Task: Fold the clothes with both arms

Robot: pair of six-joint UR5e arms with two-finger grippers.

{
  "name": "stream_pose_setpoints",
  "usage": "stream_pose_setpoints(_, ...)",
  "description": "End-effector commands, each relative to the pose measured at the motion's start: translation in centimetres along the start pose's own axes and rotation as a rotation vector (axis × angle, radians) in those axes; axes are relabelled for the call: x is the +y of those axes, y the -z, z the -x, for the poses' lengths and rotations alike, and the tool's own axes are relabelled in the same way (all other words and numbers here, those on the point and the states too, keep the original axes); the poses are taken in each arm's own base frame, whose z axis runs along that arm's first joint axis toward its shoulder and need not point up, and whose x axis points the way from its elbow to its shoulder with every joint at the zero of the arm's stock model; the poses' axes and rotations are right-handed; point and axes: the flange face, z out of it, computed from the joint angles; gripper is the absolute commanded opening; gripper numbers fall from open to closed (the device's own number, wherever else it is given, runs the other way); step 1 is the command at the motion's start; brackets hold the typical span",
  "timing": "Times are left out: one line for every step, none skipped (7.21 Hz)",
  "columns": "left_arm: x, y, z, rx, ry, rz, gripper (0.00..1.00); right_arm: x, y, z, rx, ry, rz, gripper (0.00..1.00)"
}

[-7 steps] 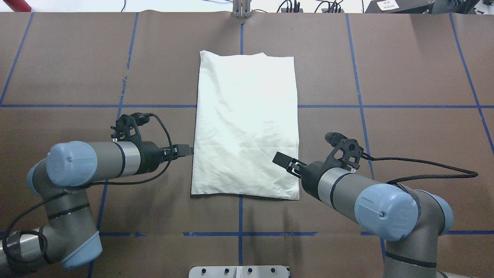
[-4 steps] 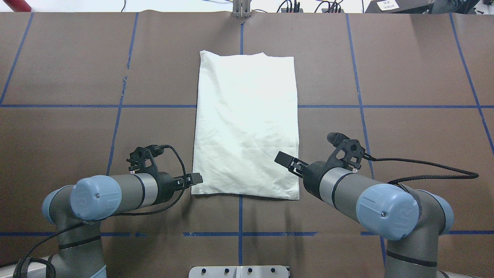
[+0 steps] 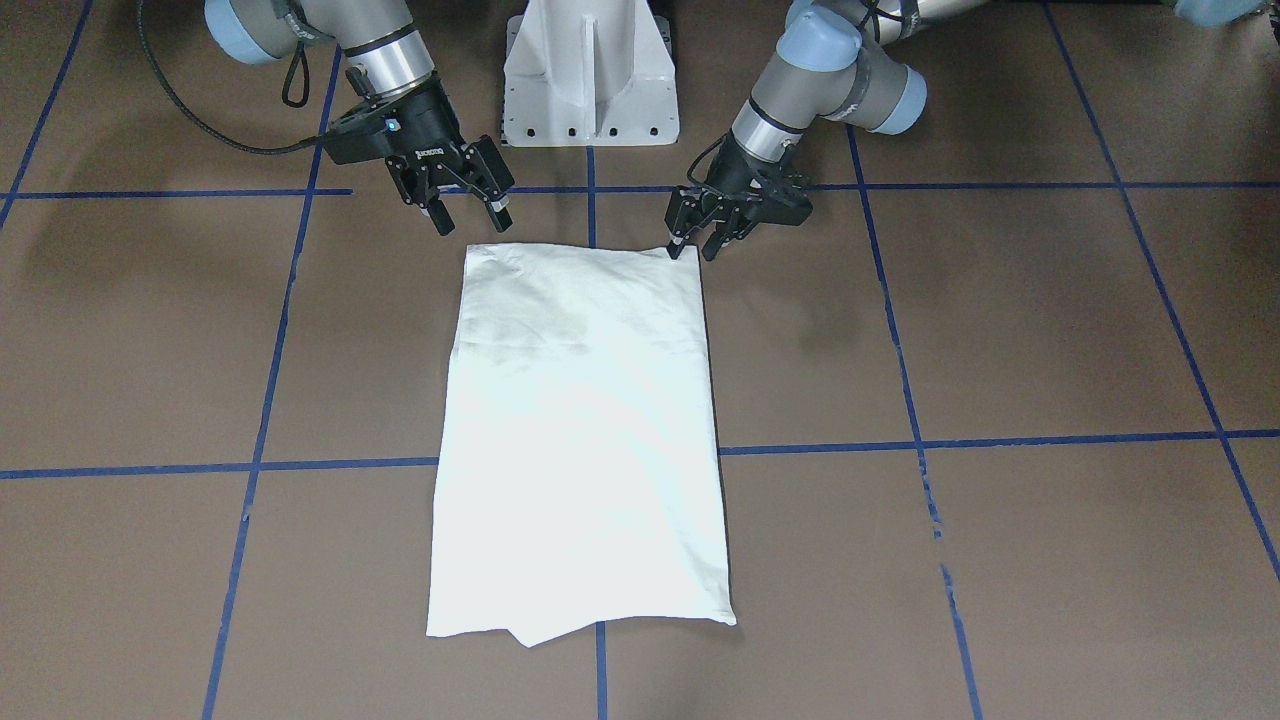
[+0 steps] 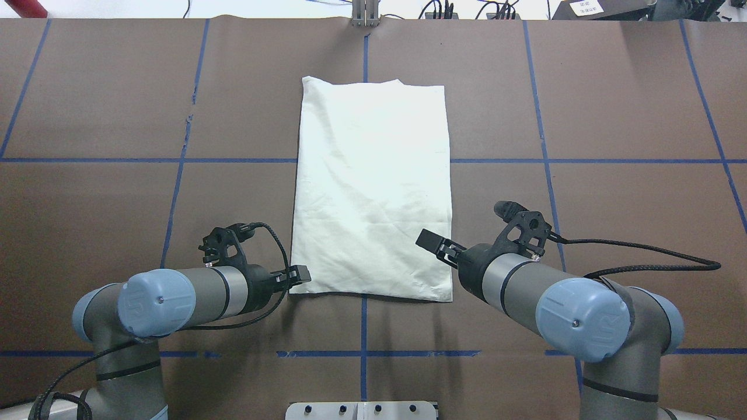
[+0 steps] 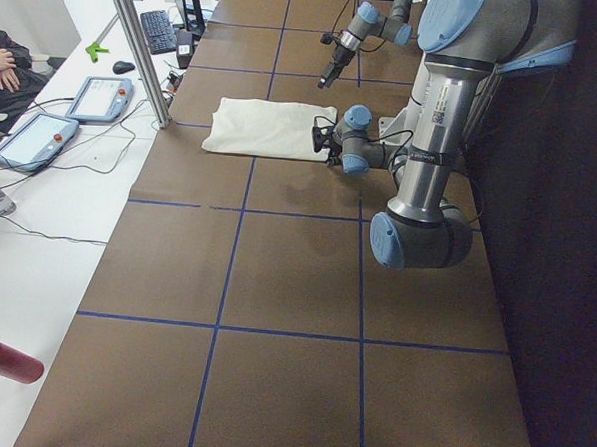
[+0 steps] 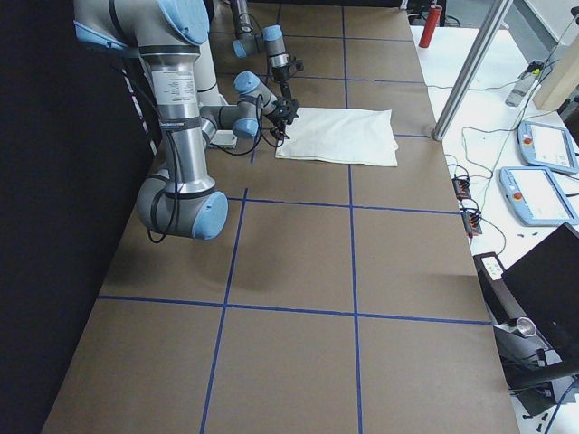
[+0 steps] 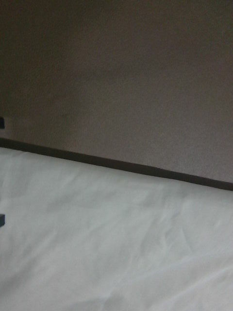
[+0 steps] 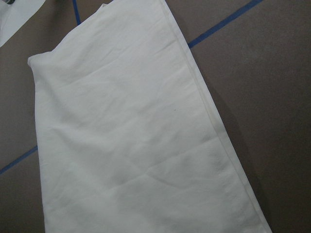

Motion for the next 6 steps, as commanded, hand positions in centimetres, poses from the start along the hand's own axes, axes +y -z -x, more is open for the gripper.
stream_pose_setpoints(0.57, -0.13, -0.09, 0.0, 0.014, 0.008, 0.62, -0.07, -0.08, -0.04, 0.001, 0.0, -0.005, 1.0)
stream_pose_setpoints(1.03, -0.27, -0.11, -0.001, 0.011, 0.016, 0.62, 0.02, -0.15, -0.09, 0.002, 0.001, -0.004, 1.0)
stream_pose_setpoints(1.12, -0.35, -0.05, -0.002, 0.011, 0.017, 0.62, 0.02, -0.15, -0.09, 0.002, 0.001, -0.004, 1.0)
stream_pose_setpoints(1.3, -0.4, -0.03, -0.004, 0.01, 0.02, 0.62, 0.02, -0.22, -0.14, 0.004, 0.001, -0.004, 1.0)
stream_pose_setpoints(1.49, -0.38, -0.07, -0.003, 0.009, 0.023, 0.62, 0.02, -0.22, -0.14, 0.004, 0.001, -0.004, 1.0)
stream_pose_setpoints(1.5, -0.35, -0.35, 0.002, 0.009, 0.02, 0.56, 0.02, -0.22, -0.14, 0.004, 0.001, -0.004, 1.0)
